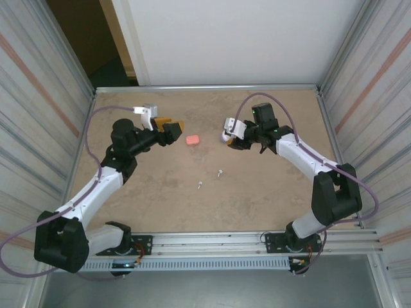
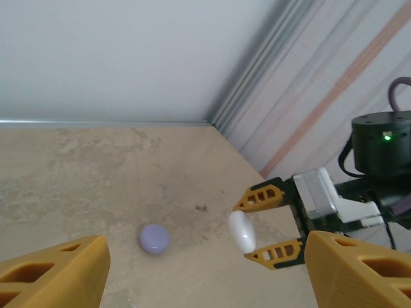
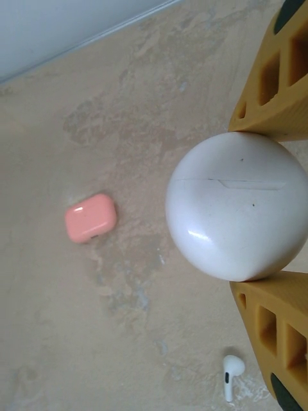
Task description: Insert the wireless bluetooth earbuds into the charging case
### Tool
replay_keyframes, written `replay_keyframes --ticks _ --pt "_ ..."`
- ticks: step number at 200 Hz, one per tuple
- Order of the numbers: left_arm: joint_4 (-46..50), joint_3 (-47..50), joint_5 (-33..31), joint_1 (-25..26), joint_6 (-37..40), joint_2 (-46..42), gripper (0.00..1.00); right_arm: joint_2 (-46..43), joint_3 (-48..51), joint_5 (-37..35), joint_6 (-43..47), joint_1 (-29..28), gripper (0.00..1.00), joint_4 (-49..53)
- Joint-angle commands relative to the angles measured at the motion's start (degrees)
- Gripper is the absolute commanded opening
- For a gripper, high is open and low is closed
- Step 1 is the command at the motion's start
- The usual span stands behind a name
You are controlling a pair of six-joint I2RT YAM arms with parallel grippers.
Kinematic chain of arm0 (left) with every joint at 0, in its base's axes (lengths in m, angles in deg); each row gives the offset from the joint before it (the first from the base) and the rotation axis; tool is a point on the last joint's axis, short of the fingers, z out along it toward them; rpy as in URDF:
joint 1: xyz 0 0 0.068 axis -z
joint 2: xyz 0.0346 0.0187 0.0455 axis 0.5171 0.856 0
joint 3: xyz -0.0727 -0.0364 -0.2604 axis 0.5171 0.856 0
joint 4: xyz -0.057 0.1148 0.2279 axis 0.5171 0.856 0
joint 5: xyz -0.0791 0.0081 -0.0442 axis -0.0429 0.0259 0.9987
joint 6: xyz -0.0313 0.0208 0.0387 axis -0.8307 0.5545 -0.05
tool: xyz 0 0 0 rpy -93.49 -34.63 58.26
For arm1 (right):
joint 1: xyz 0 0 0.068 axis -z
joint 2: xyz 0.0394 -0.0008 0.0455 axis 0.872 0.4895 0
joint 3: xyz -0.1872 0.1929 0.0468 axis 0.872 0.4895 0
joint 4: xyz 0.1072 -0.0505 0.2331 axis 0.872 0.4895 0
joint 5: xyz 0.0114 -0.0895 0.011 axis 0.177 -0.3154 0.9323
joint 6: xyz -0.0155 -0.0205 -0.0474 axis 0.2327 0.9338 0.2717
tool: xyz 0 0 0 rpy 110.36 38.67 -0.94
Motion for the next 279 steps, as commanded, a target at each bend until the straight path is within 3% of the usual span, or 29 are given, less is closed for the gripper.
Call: replay_keyframes --ticks 1,73,159,279 --pt "1.48 -2.54 5.64 -0.47 -1.01 -0.93 0.80 -3.72 0.15 2.80 -3.34 0.16 0.47 -4.14" --pt "5.08 -9.56 11.62 4.42 1.79 6.99 0.81 -7.34 -0.25 1.00 -4.69 -0.98 0.47 -7.37" --pt "3.66 -17.07 12.20 10.70 1.08 17.89 0.77 -10.75 1.23 -0.12 -4.49 -2.48 0.48 -8.15" --pt "6.81 -24.86 15.73 14.39 2.00 26.19 0.58 -12.15 1.65 -0.64 -2.85 -3.27 0.48 -7.65"
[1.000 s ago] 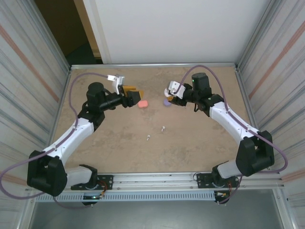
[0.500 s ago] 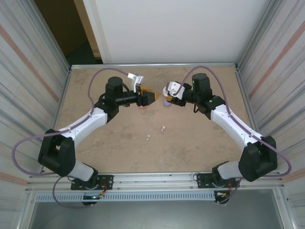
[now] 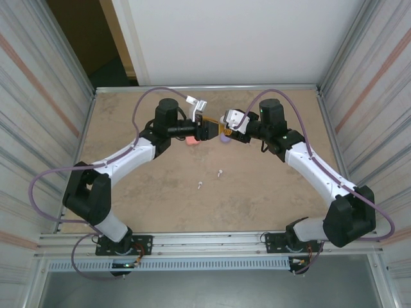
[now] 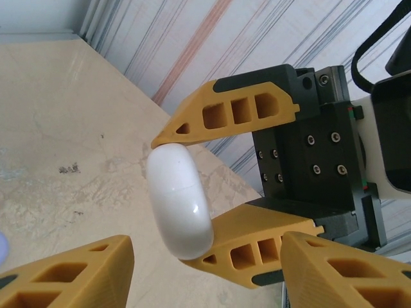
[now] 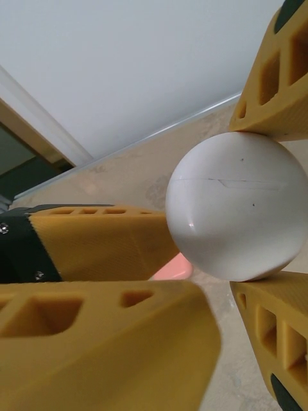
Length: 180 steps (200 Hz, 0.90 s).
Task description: Insert the wireless bluetooth earbuds into the charging case
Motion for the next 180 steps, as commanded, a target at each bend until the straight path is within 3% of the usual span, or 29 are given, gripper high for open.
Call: replay_keyframes --ticks 1,180 --pt "1.07 -2.44 2.07 0.46 1.33 0.82 0.58 -1.76 0.74 0.03 0.24 -0.60 0.48 -0.53" --pt "1.35 -4.87 3.32 1.05 0.85 3.94 0.28 -1.81 0.38 0.38 0.58 -1.27 0.48 -0.27"
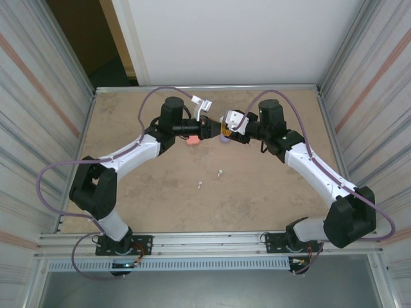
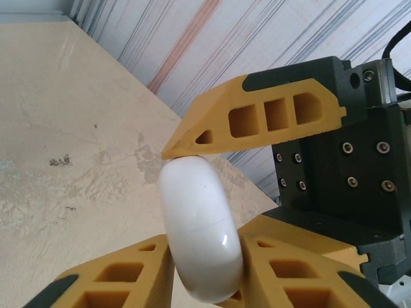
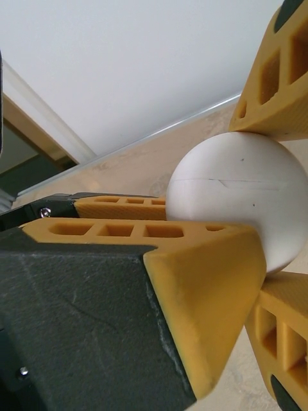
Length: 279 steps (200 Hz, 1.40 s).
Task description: Insert the wireless bluetooth earbuds into the charging case
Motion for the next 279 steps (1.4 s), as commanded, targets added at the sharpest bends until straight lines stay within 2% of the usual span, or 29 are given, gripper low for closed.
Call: replay_keyframes --ticks 1,61,133,173,191,279 --pt "-0.16 -1.92 2.24 0.33 0.73 0.35 0.28 -1.49 0.30 0.39 0.36 -0.66 0.48 -0.38" --pt "-2.13 -0.80 1.36 0.40 0.23 -0.48 0.15 -2.08 0.70 0.87 0.06 -0.85 0.53 0.55" --pt "-6.22 4.13 -3.66 -0.29 0.32 -4.92 0.00 -6.21 2.91 -0.10 -2.96 -0.76 0.79 -0.33" --pt "-12.03 9.90 -6.85 -1.86 -0.61 -8.95 0.00 -9.89 6.37 -1.24 -7.26 -0.73 0.89 -3.73" --pt "-14.23 12.44 -8.79 -2.50 -0.55 -10.96 0.00 -11.67 8.29 -1.14 -10.02 -0.72 0.98 -6.12" --pt "-24.54 23.96 -16.39 -3.55 4.87 -19.98 0.00 -17.77 16.19 -4.87 -30.27 -0.61 0.99 -19.31"
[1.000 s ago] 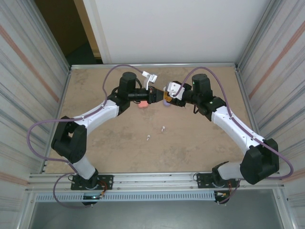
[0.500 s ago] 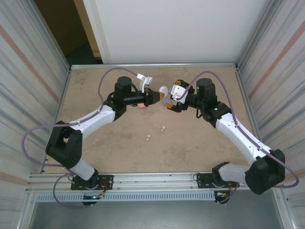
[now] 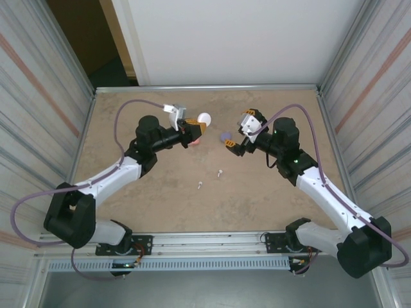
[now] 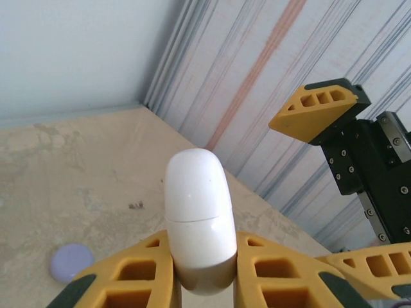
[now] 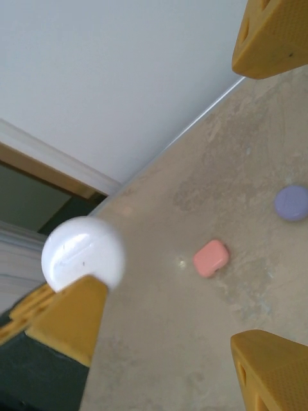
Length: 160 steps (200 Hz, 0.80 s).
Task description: Insert the wireless bluetooth earbuds into the charging case
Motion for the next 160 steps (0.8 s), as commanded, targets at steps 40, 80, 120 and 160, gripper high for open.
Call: replay_keyframes --ticks 40,80,120,160 --pt "-16.21 7.22 -3.41 -0.32 3.44 -3.18 0.00 -3.83 2.12 -1.04 -17.22 -0.09 0.99 -7.22" --pt "-25.95 11.62 -2.65 -0.28 4.72 -2.91 0.00 -6.38 7.42 -3.37 -32.92 4.35 0.99 -16.23" --pt "-36.65 15.81 -1.77 -0.30 5.76 -1.99 0.00 -7.64 14.12 3.35 -49.62 10.41 0.99 -29.07" --pt "-44.69 17.39 0.13 -0.25 5.36 0.77 0.00 -7.29 17.11 8.84 -55.41 10.61 0.99 -35.55"
